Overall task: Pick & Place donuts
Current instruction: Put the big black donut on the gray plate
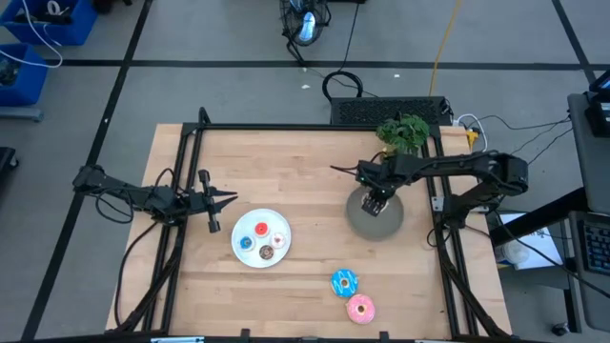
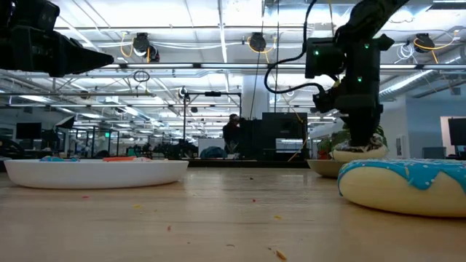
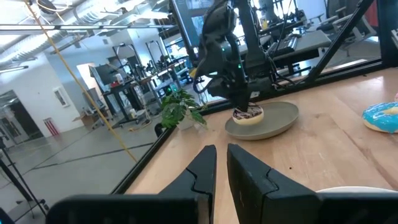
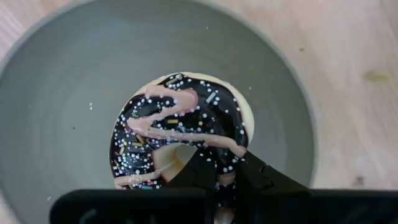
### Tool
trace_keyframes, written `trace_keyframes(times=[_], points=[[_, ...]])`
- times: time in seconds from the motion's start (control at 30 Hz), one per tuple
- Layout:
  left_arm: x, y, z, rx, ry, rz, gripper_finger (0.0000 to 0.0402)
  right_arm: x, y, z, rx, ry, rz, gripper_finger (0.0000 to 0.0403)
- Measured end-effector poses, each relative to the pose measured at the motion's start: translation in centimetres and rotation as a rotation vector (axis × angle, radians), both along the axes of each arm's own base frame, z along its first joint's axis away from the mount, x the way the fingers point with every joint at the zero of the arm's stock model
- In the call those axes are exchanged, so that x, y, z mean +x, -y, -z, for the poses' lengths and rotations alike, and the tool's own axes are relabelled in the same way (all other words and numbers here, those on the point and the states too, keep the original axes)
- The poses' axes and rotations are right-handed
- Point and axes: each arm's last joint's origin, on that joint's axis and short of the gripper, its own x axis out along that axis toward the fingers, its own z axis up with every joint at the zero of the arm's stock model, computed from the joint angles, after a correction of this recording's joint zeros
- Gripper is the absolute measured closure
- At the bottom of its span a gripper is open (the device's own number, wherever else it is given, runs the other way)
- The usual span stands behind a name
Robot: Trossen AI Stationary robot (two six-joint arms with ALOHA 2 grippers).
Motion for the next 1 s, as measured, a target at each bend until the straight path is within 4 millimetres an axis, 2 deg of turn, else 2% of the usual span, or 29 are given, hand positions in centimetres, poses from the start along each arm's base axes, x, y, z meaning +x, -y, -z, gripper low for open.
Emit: trace_keyframes(times=[0.23,0.43,0.83,1.0], points=[[0.00,0.00,-0.01,0.000,0.000,0.000,0.0355,-0.31,0.08,1.12,-0.054,0.008,0.004,0.0389],[-0.01,0.00,-0.08,-0.003,0.009,0.000,0.0355,-0.29,0.08,1.16,-0.061,0.007,-0.056,0.0379],[-0.02,-0.01,-0.22,-0.007,0.022,0.000,0.0355,-0.29,0.05,1.16,-0.074,0.000,-0.101,0.0243],[-0.02,-0.01,-0.22,-0.007,0.022,0.000,0.0355,-0.39,0.12,1.16,-0.106,-0.019,-0.097,0.0206]])
